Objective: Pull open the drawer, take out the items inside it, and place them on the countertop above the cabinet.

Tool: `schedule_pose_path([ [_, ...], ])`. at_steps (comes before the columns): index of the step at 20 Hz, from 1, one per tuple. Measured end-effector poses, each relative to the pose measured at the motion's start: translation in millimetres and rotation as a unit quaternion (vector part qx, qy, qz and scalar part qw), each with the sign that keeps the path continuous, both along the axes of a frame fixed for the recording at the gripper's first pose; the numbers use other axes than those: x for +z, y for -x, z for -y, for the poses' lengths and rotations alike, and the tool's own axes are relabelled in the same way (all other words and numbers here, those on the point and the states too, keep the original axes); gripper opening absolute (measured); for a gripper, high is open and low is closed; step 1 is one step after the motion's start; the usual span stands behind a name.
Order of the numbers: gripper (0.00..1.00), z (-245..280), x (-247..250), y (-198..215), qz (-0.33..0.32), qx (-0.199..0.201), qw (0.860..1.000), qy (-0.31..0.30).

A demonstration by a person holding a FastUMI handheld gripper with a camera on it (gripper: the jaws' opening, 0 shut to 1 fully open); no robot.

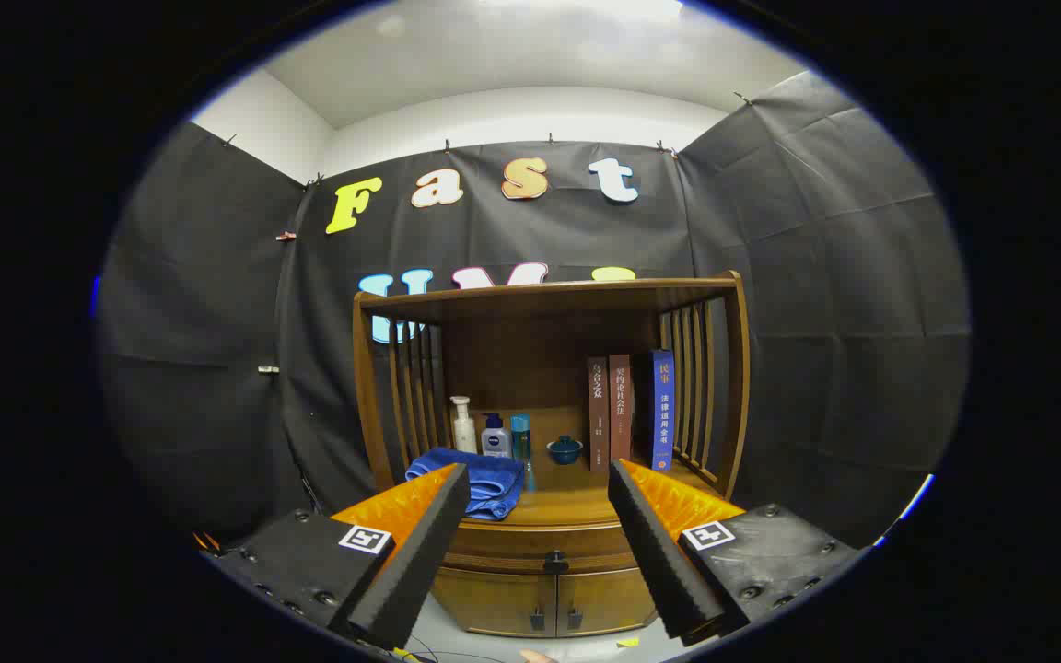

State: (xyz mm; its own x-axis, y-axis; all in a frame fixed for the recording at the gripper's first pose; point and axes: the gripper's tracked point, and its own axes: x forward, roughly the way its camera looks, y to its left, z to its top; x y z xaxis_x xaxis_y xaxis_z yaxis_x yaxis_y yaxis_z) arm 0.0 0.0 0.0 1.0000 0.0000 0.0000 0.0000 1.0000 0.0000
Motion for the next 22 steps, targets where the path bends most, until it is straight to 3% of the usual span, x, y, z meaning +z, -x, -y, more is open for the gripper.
schedule_pose_path([
  [22,0.99,-1,-1,11,0.002,0.008,1.000,0.002],
])
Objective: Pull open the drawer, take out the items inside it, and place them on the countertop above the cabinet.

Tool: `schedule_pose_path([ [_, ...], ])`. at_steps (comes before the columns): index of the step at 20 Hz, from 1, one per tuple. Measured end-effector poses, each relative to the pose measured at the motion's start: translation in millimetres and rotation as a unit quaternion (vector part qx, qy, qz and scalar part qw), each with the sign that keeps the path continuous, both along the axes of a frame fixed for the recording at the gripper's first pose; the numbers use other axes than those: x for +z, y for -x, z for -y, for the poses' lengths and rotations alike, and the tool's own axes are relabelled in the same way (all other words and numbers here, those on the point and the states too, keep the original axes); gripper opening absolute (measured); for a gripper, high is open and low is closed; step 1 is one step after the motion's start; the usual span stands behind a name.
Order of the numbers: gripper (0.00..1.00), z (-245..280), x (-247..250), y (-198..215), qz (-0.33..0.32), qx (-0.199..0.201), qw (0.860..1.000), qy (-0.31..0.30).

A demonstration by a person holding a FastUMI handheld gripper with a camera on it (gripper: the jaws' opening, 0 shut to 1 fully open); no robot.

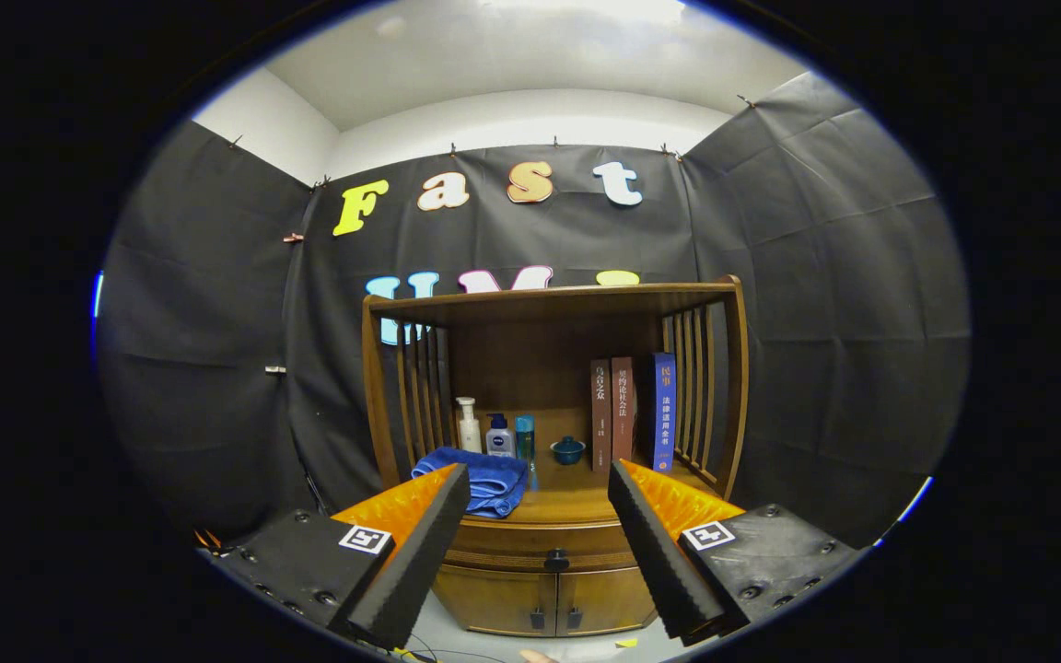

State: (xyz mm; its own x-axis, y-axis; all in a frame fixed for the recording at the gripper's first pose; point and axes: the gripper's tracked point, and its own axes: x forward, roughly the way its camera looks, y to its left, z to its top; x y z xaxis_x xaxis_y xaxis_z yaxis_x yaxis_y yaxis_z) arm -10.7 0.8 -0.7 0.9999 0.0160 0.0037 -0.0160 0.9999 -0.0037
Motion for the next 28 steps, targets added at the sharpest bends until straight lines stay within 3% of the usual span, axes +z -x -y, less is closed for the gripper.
schedule_pose_path([
  [9,0.99,6,-59,-33,-0.049,0.004,0.998,-0.026],
  [18,0.99,14,-186,-103,-0.154,-0.015,0.988,-0.014],
  [28,0.96,31,-285,-157,-0.228,-0.046,0.972,-0.011],
])
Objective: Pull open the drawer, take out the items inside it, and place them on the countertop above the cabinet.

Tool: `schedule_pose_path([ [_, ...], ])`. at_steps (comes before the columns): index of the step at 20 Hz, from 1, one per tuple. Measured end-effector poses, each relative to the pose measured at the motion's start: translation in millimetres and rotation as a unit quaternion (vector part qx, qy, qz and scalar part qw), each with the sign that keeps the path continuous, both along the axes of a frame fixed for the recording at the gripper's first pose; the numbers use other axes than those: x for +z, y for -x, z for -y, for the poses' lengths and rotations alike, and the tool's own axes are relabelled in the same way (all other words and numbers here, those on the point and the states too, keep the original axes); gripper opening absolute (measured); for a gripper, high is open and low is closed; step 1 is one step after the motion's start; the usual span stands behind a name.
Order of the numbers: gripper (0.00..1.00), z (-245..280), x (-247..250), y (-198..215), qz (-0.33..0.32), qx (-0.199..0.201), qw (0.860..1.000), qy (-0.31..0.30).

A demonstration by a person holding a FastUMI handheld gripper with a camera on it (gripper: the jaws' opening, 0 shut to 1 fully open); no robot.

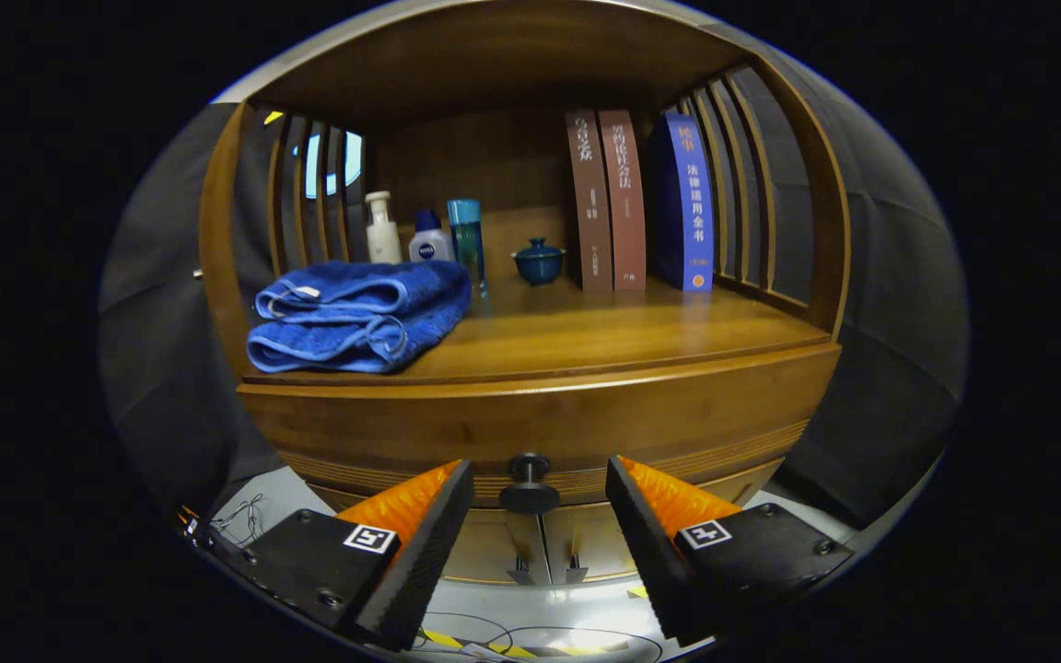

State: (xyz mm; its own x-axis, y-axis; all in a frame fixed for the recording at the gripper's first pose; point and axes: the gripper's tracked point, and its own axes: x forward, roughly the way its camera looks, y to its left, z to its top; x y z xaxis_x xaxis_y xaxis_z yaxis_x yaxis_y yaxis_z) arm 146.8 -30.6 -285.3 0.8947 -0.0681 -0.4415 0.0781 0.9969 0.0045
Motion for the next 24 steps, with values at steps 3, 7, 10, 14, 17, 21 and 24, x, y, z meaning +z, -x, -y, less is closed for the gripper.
schedule_pose_path([
  [3,0.90,-3,-20,-6,-0.018,0.006,1.000,0.009],
  [7,0.72,-2,-34,-12,-0.029,0.002,1.000,0.005],
  [10,0.54,-2,-38,-14,-0.028,0.001,1.000,0.010],
  [14,0.37,-1,-35,-12,-0.031,0.008,0.999,0.020],
  [17,0.26,0,-35,-11,-0.044,0.009,0.999,0.020],
  [21,0.26,0,-34,6,-0.057,0.013,0.998,0.035],
  [24,0.26,-2,-31,31,-0.061,0.017,0.997,0.038],
])
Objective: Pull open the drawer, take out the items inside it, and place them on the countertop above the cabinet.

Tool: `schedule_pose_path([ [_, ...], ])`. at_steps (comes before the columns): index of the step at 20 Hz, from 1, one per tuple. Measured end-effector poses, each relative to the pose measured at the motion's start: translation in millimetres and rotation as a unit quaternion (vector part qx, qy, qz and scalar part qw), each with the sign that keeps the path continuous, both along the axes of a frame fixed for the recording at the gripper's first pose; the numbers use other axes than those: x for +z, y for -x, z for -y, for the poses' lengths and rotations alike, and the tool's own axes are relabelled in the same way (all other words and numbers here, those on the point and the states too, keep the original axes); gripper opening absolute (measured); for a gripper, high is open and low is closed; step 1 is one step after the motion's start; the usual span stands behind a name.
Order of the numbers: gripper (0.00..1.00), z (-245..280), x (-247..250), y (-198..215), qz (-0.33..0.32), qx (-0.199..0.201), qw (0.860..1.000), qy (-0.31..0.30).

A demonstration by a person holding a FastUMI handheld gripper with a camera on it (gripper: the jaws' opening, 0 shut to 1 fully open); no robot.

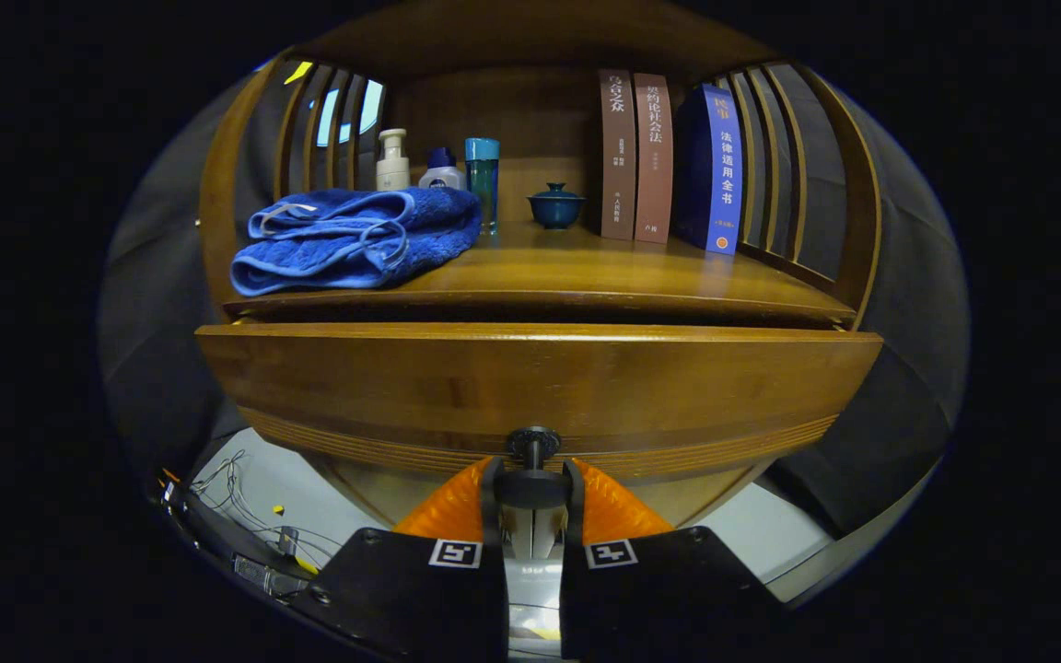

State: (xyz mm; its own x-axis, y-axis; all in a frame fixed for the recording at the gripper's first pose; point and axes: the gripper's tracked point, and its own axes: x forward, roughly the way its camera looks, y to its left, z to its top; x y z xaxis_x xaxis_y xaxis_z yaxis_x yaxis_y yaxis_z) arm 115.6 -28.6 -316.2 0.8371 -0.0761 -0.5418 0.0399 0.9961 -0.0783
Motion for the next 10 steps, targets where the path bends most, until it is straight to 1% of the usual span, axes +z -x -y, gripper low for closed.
schedule_pose_path([
  [10,0.26,-1,7,79,-0.022,-0.004,1.000,-0.012],
])
